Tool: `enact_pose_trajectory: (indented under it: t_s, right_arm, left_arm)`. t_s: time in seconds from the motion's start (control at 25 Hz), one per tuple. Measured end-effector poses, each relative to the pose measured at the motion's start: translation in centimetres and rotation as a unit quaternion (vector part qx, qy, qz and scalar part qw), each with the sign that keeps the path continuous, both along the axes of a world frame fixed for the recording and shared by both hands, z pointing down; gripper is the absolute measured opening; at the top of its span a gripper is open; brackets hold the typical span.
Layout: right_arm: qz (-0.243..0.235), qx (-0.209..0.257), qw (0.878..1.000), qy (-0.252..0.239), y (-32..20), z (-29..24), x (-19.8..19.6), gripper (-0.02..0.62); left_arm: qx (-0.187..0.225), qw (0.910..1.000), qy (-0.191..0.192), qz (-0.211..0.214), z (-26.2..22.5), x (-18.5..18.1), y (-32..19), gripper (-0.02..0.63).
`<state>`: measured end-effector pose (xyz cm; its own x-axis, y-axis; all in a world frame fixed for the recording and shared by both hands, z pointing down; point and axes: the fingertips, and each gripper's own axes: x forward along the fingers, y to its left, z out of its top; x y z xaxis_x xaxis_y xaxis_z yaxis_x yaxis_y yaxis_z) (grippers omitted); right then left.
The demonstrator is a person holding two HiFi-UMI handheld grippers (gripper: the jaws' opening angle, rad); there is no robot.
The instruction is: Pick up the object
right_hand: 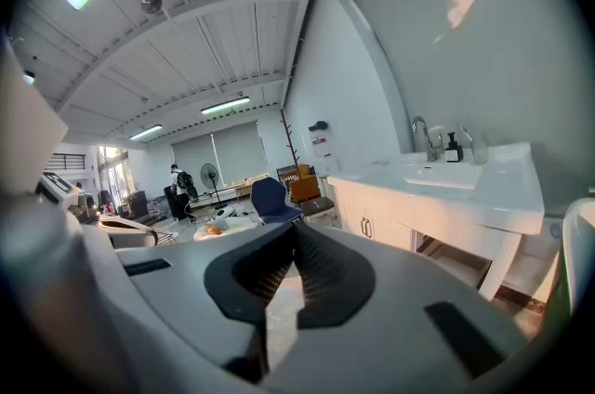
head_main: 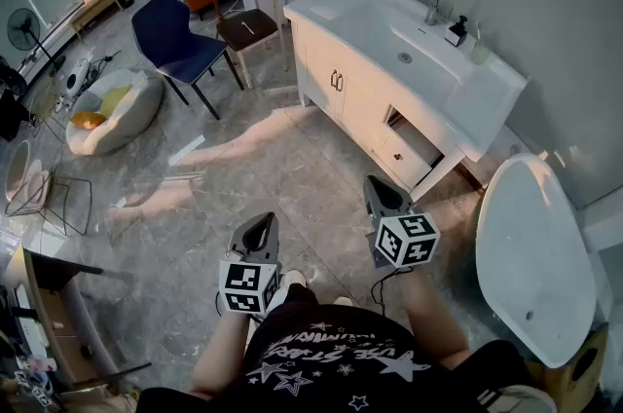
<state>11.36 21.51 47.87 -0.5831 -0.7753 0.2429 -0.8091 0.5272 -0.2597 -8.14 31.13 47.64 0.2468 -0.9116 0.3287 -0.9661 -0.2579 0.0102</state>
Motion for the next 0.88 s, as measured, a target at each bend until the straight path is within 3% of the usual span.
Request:
enact_pose_trajectory:
  t_s: [0.52, 0.88]
  right_arm:
    - [-0.007, -0.034, 0.999, 0.006, -1.5, 3.3, -3.1, 0.012]
    - [0.034, 0.005, 0.999, 0.013, -6.6, 0.5, -8.0, 0.014]
  left_arm:
    - [-0.026, 0.9996, 0.008, -0.011, 2.4, -3.1, -1.4, 0.015]
    - [0.014, 0.9998, 0.015, -0.002, 0.3, -9.7, -6.3, 0.015]
